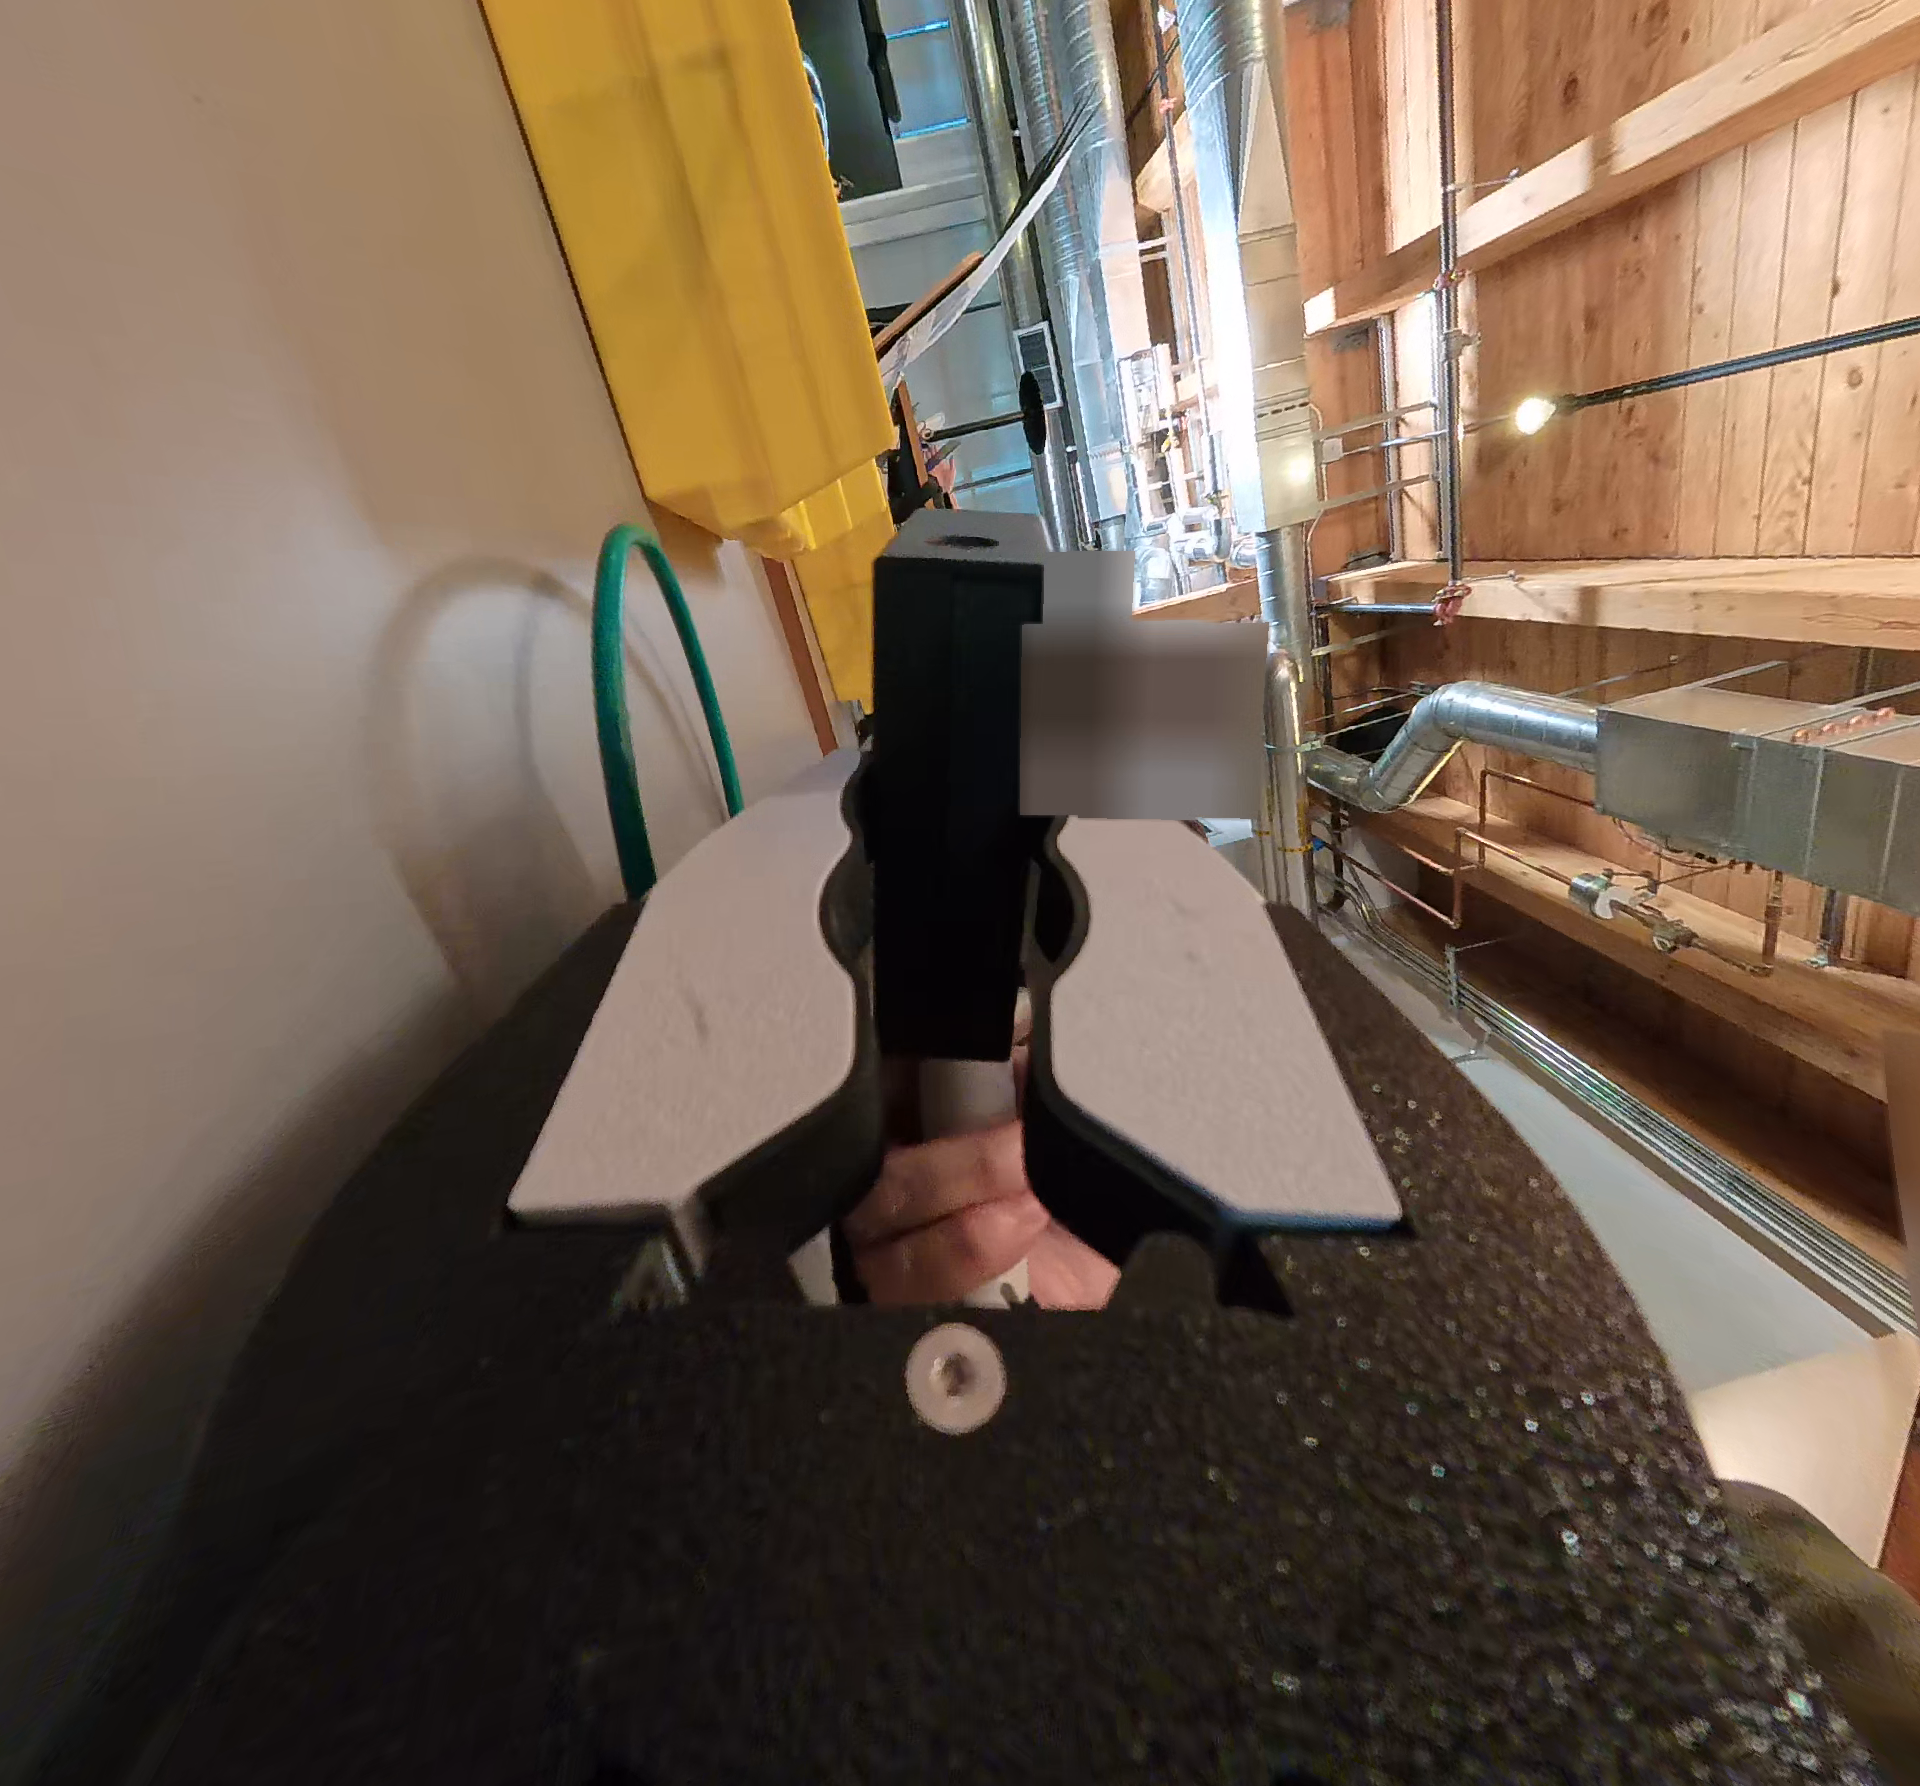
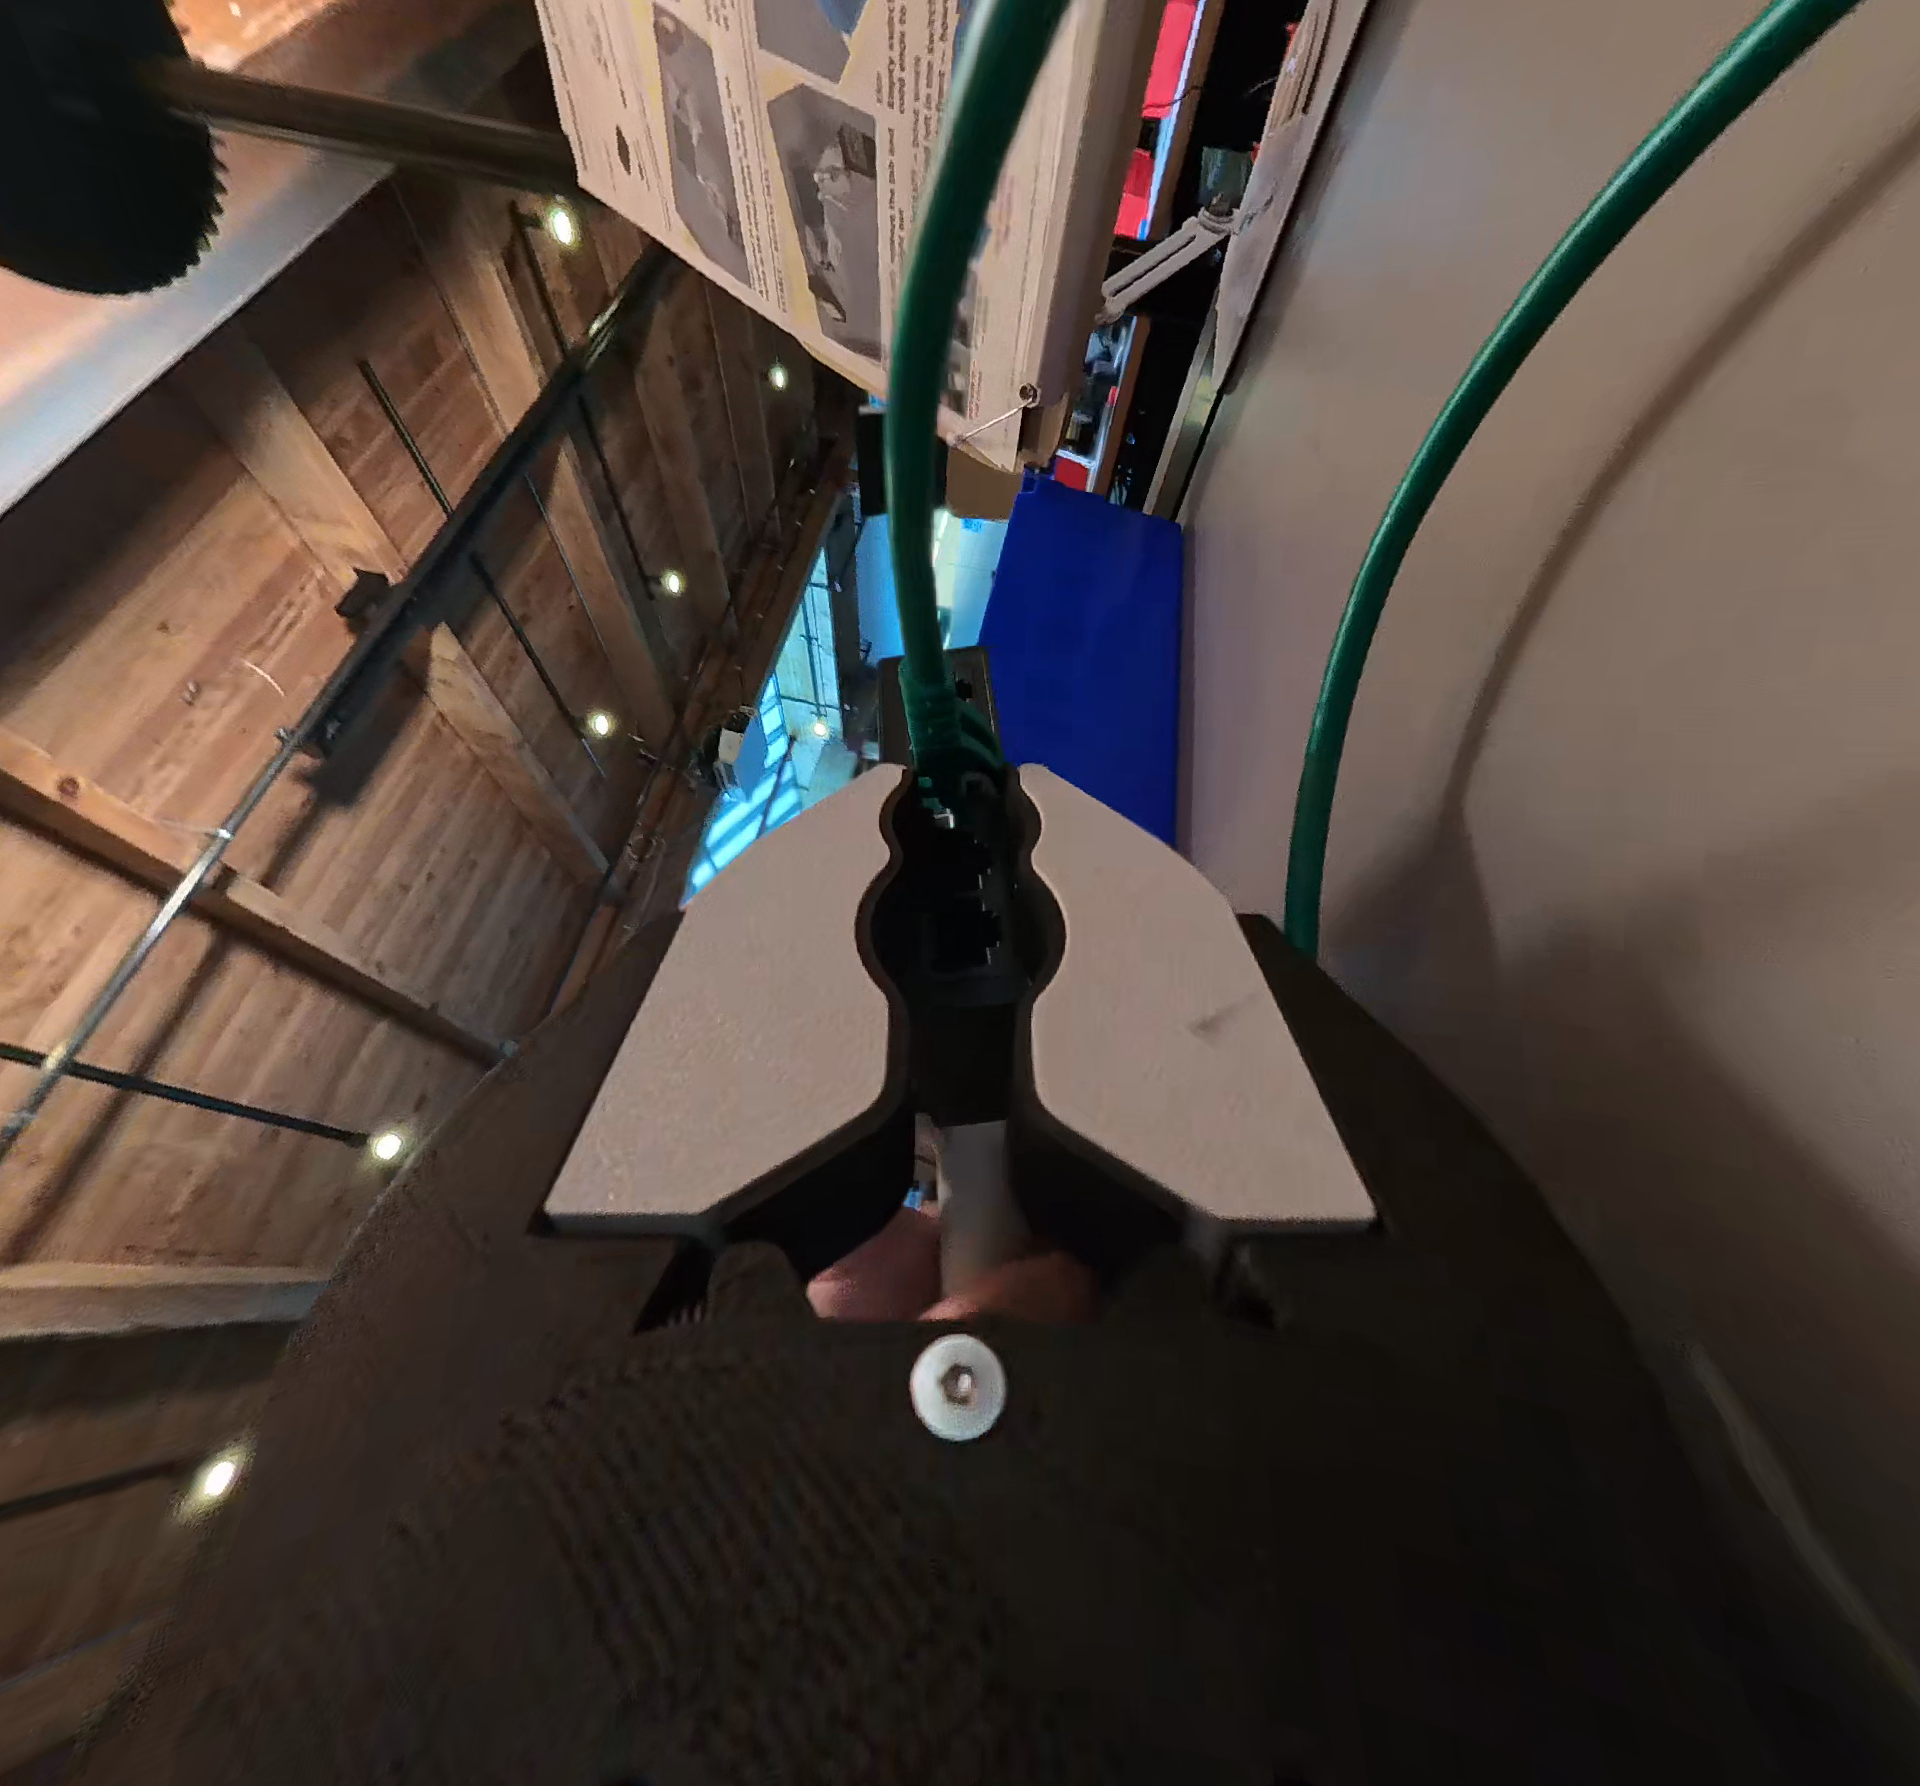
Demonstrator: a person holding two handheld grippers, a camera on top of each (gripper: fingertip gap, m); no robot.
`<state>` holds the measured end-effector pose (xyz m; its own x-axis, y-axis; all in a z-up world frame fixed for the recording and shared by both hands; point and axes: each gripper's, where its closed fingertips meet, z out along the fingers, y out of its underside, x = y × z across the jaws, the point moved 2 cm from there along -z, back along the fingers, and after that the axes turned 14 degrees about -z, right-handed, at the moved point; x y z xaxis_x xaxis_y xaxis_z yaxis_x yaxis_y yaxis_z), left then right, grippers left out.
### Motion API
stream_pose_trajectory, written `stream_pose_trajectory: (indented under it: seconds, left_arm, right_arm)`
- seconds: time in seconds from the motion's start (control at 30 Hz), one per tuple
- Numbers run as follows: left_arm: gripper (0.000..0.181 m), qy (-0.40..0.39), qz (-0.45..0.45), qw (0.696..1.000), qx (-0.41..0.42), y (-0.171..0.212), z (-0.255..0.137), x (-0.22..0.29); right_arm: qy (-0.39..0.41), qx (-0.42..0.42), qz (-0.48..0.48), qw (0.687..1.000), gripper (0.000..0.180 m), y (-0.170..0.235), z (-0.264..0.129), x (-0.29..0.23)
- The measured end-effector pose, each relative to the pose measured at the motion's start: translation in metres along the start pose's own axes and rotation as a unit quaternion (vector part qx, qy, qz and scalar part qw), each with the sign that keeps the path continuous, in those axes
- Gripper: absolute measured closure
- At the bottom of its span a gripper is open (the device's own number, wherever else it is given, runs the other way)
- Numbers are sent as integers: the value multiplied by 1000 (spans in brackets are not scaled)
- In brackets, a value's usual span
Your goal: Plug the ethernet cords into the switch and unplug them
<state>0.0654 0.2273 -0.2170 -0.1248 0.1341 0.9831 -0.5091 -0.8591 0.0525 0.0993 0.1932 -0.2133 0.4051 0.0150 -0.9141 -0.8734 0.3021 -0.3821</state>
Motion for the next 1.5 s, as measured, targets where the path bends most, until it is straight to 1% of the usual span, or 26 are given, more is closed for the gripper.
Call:
stream_pose_trajectory:
  seconds: [0.13, 0.27, 0.4, 0.53, 0.7, 0.87, 1.07, 1.27, 1.5]
  left_arm:
    - [154, -4, -3, 1000, 2, 2, 2, -2]
    - [154, -8, -1, 1000, 3, 4, 3, -3]
    - [154, -11, 7, 1000, 3, 6, 4, -2]
    - [154, -14, 11, 1000, 3, 6, 5, -3]
    - [154, -20, 15, 1000, 5, 6, 4, -4]
    - [154, -26, 16, 1000, 7, 6, 5, -8]
    - [154, -29, 21, 999, 9, 5, 4, -8]
    - [154, -28, 16, 999, 10, 5, 5, -9]
    - [154, -24, 23, 999, 10, 4, 3, -6]
  right_arm:
    - [12, 15, 27, 999, 164, -1, -3, 2]
    - [19, 15, 26, 999, 164, -1, -5, 3]
    - [21, 14, 0, 1000, 165, -2, -6, 2]
    - [20, 25, 12, 999, 165, -3, -6, 4]
    - [6, 27, 35, 999, 165, -2, -4, 7]
    - [11, 25, 26, 999, 165, -2, -3, 11]
    - [-6, 27, 34, 999, 165, -2, -1, 12]
    - [5, 28, 28, 999, 165, -2, 0, 14]
    - [-21, 29, 7, 999, 166, -1, 2, 11]
